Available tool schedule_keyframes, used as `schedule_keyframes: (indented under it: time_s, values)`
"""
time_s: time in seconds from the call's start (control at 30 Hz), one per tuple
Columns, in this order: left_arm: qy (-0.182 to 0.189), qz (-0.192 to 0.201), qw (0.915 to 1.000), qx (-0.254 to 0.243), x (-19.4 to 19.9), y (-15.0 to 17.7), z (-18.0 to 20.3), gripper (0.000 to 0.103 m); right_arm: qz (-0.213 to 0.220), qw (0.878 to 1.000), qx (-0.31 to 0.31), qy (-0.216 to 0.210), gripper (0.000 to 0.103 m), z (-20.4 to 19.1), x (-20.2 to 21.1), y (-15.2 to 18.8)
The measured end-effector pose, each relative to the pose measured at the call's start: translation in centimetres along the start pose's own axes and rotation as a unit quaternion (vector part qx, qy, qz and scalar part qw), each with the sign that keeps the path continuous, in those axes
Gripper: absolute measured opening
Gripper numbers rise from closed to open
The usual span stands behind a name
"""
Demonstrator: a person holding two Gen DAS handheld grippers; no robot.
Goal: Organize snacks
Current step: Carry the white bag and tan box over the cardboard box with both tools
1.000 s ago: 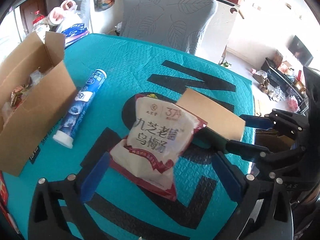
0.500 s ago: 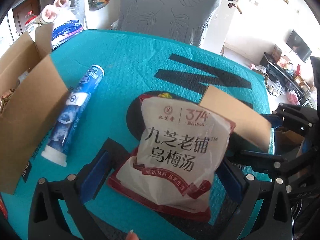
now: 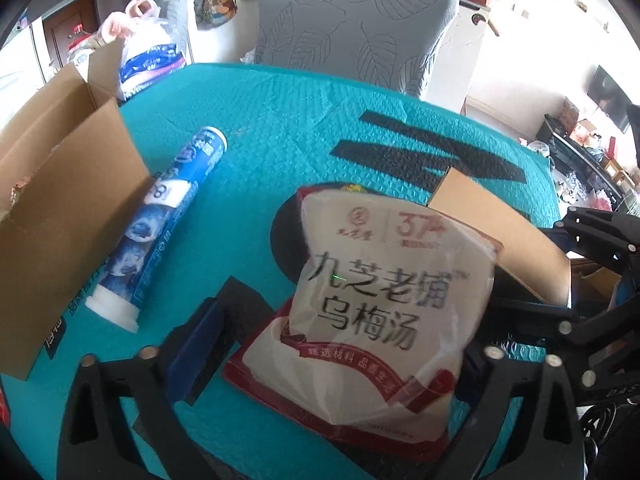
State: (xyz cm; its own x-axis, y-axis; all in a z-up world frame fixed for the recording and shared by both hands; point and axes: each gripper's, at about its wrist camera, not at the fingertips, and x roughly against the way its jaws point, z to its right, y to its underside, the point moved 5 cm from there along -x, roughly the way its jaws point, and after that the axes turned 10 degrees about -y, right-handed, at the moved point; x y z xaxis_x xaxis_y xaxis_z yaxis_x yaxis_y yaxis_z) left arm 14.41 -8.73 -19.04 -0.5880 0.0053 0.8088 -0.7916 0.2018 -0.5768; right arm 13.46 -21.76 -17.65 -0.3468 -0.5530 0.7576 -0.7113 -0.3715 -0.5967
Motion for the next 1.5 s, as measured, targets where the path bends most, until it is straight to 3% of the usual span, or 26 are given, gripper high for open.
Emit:
schedule_keyframes:
  time_s: [0.1,0.23,0.57,0.9,1.17,1.5]
  values:
    - [0.000,0.007,1.0000,-0.006,0.5,-0.2,0.2,0.061,0.010,1.000,-0.001,0.012,0.050,0.1,0.0,0.1]
    - [0.002,0.001,1.0000,0.002,0.8,-0.4,0.0,0.053,0.020,1.000,-0.013,0.013,0.045,0.4,0.4,0.3]
    - [0.010,-0.014,0.9994,0.030,2.8,1.1,-0.6,0.053,0.028,0.999,-0.017,0.003,0.043,-0.8,2.0,1.2]
    - [-0.010,0.009,0.9980,0.062,6.5,2.2,-2.5,0.053,0.024,0.999,0.014,-0.029,0.043,-4.2,2.4,1.2]
    - [-0.026,0.010,0.9943,0.103,8.2,3.7,-5.7,0.053,0.016,0.997,0.049,-0.066,0.043,-7.8,1.3,-0.1]
    - [-0.072,0.034,0.9876,0.136,10.8,4.8,-10.5,0.053,0.018,0.989,0.109,-0.098,0.043,-12.8,-0.2,-3.3]
